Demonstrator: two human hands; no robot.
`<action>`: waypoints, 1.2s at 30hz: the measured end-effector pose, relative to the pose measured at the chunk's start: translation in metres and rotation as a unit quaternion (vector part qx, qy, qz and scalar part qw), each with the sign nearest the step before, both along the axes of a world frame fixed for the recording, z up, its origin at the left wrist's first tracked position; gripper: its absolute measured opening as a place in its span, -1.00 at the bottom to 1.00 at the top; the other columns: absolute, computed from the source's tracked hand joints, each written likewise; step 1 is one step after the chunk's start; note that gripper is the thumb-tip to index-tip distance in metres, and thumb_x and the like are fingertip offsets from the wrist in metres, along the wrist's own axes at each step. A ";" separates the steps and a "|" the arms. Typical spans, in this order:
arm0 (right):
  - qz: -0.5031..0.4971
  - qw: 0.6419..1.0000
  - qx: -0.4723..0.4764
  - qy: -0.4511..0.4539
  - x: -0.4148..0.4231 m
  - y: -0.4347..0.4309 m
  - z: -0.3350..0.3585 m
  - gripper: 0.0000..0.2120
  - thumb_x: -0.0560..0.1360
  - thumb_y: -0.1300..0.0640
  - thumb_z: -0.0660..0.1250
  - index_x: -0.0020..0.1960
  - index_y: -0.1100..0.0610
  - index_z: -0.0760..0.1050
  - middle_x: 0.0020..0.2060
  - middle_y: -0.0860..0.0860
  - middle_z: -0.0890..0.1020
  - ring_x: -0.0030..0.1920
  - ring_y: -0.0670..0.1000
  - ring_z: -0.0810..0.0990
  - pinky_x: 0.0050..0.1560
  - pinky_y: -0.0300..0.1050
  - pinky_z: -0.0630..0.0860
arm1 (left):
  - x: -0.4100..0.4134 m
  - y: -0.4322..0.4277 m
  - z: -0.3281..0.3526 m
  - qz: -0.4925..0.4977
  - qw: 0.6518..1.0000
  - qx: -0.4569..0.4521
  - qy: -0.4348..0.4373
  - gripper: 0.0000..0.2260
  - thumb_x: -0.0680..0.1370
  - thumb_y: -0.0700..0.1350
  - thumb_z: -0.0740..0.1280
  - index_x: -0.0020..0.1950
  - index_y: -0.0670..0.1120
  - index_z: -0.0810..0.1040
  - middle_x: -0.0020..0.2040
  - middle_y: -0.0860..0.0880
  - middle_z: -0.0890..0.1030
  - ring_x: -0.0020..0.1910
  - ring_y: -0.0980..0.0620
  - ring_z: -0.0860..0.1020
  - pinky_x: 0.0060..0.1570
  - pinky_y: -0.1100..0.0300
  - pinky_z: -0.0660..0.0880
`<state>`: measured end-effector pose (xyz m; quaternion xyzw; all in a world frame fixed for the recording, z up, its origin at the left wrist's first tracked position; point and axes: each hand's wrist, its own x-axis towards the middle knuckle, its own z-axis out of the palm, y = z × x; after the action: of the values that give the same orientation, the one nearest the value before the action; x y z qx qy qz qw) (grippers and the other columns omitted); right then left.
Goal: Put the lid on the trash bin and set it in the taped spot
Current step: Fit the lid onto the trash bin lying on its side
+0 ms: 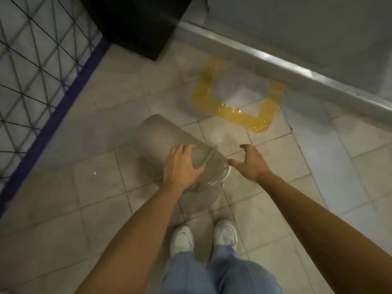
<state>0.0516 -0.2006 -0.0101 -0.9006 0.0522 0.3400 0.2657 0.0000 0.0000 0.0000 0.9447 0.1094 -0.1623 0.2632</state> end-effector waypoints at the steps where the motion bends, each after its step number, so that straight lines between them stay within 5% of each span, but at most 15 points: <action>1: -0.002 1.000 0.000 -0.001 -0.001 0.000 -0.012 -0.30 0.40 -0.12 0.37 0.40 0.17 0.20 0.39 0.18 0.34 0.38 0.18 0.30 0.34 0.11 0.31 | 0.001 -0.002 -0.012 0.005 1.000 -0.013 0.005 -0.49 0.38 0.09 0.40 0.27 -0.04 0.39 0.20 -0.08 0.48 0.19 -0.08 0.39 0.14 0.05 0.39; 14: -0.045 0.997 0.057 0.039 -0.013 0.006 -0.102 -0.30 0.43 -0.24 0.27 0.40 0.17 0.23 0.36 0.17 0.40 0.29 0.16 0.42 0.14 -0.04 0.36 | 0.013 -0.025 -0.078 0.007 0.999 -0.054 0.007 -0.74 0.45 -0.02 0.37 0.07 -0.07 0.47 -0.11 -0.07 0.57 -0.12 -0.08 0.52 -0.18 0.08 0.43; 23: -0.055 0.995 0.081 0.034 -0.015 0.009 -0.104 -0.34 0.45 -0.21 0.25 0.39 0.16 0.24 0.32 0.15 0.43 0.22 0.14 0.46 0.01 -0.10 0.35 | 0.015 -0.036 -0.084 0.001 0.998 -0.058 0.022 -0.81 0.53 -0.11 0.25 0.11 -0.12 0.41 0.10 -0.12 0.51 0.01 -0.08 0.49 -0.14 0.19 0.29; 36: -0.101 0.984 0.143 0.028 -0.028 0.020 -0.092 -0.32 0.45 -0.31 0.14 0.39 0.14 0.25 0.31 0.13 0.44 0.19 0.08 0.47 0.12 -0.03 0.44 | 0.006 -0.016 -0.077 -0.006 0.997 -0.083 0.006 -0.80 0.52 -0.11 0.24 0.11 -0.13 0.40 0.10 -0.11 0.49 -0.03 -0.01 0.43 -0.10 0.21 0.27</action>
<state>0.0240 -0.1810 -0.1019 -0.8337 0.1009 0.3403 0.4231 0.0056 -0.0159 -0.0770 0.9193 0.0910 -0.1783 0.3388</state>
